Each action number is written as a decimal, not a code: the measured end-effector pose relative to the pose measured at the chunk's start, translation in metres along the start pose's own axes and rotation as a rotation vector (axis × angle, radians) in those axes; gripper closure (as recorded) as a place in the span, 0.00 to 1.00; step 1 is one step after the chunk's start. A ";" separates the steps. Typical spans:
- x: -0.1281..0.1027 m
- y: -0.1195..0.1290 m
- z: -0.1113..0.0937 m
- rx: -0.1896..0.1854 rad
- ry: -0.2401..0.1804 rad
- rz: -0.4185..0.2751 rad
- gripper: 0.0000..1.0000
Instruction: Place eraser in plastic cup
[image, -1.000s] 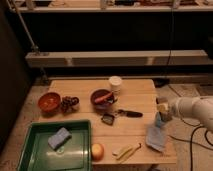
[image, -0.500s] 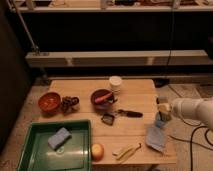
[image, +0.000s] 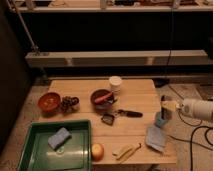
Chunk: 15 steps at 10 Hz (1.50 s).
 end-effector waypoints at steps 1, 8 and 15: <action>0.001 0.000 0.001 0.009 0.007 -0.004 0.80; -0.002 0.008 0.014 0.102 0.088 -0.098 0.80; -0.007 0.010 0.025 0.165 0.089 -0.204 0.80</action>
